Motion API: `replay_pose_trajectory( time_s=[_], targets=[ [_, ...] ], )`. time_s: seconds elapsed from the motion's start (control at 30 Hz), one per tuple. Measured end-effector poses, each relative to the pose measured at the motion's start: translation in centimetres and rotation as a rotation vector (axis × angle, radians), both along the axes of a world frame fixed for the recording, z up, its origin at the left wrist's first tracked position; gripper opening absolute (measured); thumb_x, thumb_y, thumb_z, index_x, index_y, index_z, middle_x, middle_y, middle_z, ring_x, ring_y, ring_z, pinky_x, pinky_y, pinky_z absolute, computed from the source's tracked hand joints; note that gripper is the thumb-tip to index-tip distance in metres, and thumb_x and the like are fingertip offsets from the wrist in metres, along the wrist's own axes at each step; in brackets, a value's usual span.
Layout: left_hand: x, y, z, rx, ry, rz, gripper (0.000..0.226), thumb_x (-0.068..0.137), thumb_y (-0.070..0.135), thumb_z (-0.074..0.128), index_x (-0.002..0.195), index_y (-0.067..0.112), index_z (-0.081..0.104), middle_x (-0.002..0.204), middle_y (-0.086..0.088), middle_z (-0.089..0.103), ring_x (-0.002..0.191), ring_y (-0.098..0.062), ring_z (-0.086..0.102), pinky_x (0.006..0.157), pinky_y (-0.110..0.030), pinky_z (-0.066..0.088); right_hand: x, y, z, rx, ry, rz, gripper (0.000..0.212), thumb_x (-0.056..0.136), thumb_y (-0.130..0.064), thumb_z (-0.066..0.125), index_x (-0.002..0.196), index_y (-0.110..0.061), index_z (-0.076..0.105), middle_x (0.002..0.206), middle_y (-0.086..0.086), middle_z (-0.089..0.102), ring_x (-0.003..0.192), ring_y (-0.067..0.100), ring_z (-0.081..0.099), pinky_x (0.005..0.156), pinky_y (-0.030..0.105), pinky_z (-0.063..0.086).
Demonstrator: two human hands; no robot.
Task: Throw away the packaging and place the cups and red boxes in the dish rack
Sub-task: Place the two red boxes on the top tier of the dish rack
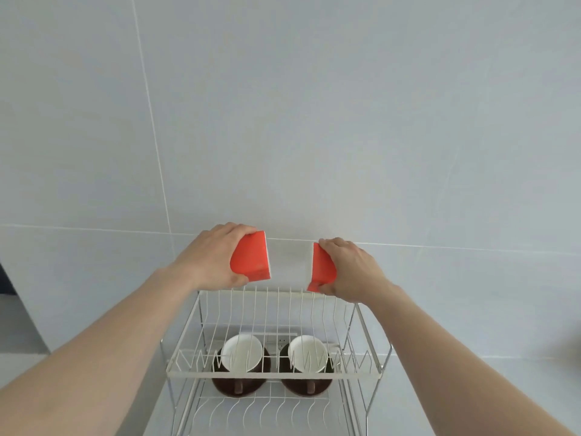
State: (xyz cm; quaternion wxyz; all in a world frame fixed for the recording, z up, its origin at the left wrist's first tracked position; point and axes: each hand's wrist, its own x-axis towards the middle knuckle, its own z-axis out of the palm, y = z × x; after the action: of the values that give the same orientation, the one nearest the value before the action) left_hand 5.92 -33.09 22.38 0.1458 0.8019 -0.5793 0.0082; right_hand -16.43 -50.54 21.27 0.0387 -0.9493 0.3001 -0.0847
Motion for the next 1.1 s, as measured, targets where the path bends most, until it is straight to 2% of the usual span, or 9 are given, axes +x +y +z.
replay_pose_trajectory(
  time_s=[0.27, 0.4, 0.63, 0.77, 0.83, 0.9, 0.97, 1.1],
  targets=[
    [-1.0, 0.9, -4.7, 0.108, 0.006, -0.023, 0.098, 0.062, 0.054, 0.078, 0.146, 0.038, 0.03, 0.14, 0.014, 0.045, 0.127, -0.015, 0.045, 0.105, -0.036, 0.039, -0.2, 1.7, -4.1, 0.059, 0.129, 0.033, 0.093, 0.067, -0.05, 0.081, 0.143, -0.021, 0.036, 0.135, -0.001, 0.051, 0.121, 0.026, 0.05, 0.094, 0.046, 0.049],
    [-1.6, 1.0, -6.0, 0.126, 0.021, -0.036, 0.098, 0.063, 0.053, 0.079, 0.146, 0.037, 0.029, 0.142, 0.012, 0.045, 0.128, -0.014, 0.044, 0.108, -0.035, 0.037, -0.2, 2.3, -5.0, 0.051, 0.134, 0.05, 0.091, 0.069, -0.047, 0.081, 0.144, -0.02, 0.037, 0.135, -0.002, 0.052, 0.122, 0.025, 0.049, 0.094, 0.039, 0.045],
    [-2.0, 0.7, -8.6, 0.136, 0.037, -0.056, 0.098, 0.068, 0.047, 0.08, 0.149, 0.036, 0.027, 0.149, 0.012, 0.041, 0.137, -0.016, 0.037, 0.116, -0.033, 0.028, 0.4, 2.6, -7.4, 0.095, 0.113, 0.074, 0.097, 0.071, -0.039, 0.083, 0.149, -0.017, 0.03, 0.148, -0.002, 0.043, 0.135, 0.024, 0.04, 0.108, 0.036, 0.036],
    [-1.9, 0.8, -9.5, 0.124, -0.003, -0.038, 0.105, 0.07, 0.048, 0.08, 0.154, 0.037, 0.017, 0.16, 0.012, 0.023, 0.148, -0.017, 0.022, 0.123, -0.036, 0.016, 0.4, 2.6, -7.3, 0.054, 0.086, 0.075, 0.105, 0.068, -0.044, 0.085, 0.152, -0.017, 0.027, 0.157, 0.0, 0.032, 0.144, 0.024, 0.028, 0.118, 0.035, 0.023],
    [-1.9, 1.0, -9.7, 0.117, 0.002, -0.023, 0.108, 0.069, 0.051, 0.081, 0.154, 0.039, 0.016, 0.161, 0.013, 0.021, 0.149, -0.016, 0.02, 0.124, -0.037, 0.016, 0.1, 2.6, -7.2, 0.04, 0.093, 0.061, 0.106, 0.066, -0.046, 0.086, 0.151, -0.018, 0.029, 0.155, 0.0, 0.035, 0.143, 0.025, 0.031, 0.117, 0.036, 0.025],
    [-2.0, 1.3, -9.7, 0.098, 0.008, -0.014, 0.104, 0.068, 0.053, 0.08, 0.152, 0.039, 0.02, 0.157, 0.015, 0.028, 0.145, -0.015, 0.026, 0.122, -0.036, 0.021, -0.2, 2.7, -7.2, 0.029, 0.103, 0.048, 0.1, 0.066, -0.045, 0.085, 0.148, -0.021, 0.033, 0.148, -0.002, 0.043, 0.135, 0.025, 0.04, 0.111, 0.037, 0.035],
    [-2.1, 1.7, -9.6, 0.083, -0.002, -0.002, 0.097, 0.07, 0.054, 0.079, 0.15, 0.037, 0.027, 0.152, 0.015, 0.036, 0.14, -0.012, 0.033, 0.118, -0.034, 0.027, -0.6, 3.0, -7.4, 0.03, 0.105, 0.033, 0.085, 0.072, -0.04, 0.082, 0.144, -0.023, 0.04, 0.141, -0.004, 0.049, 0.127, 0.024, 0.046, 0.102, 0.038, 0.043],
    [-2.2, 2.3, -9.6, 0.064, -0.013, 0.033, 0.079, 0.074, 0.054, 0.077, 0.142, 0.037, 0.04, 0.144, 0.017, 0.044, 0.135, -0.009, 0.038, 0.112, -0.032, 0.034, -0.8, 3.2, -7.6, 0.069, 0.087, 0.001, 0.063, 0.079, -0.029, 0.077, 0.136, -0.023, 0.052, 0.139, -0.005, 0.054, 0.125, 0.025, 0.049, 0.096, 0.041, 0.048]
  ],
)
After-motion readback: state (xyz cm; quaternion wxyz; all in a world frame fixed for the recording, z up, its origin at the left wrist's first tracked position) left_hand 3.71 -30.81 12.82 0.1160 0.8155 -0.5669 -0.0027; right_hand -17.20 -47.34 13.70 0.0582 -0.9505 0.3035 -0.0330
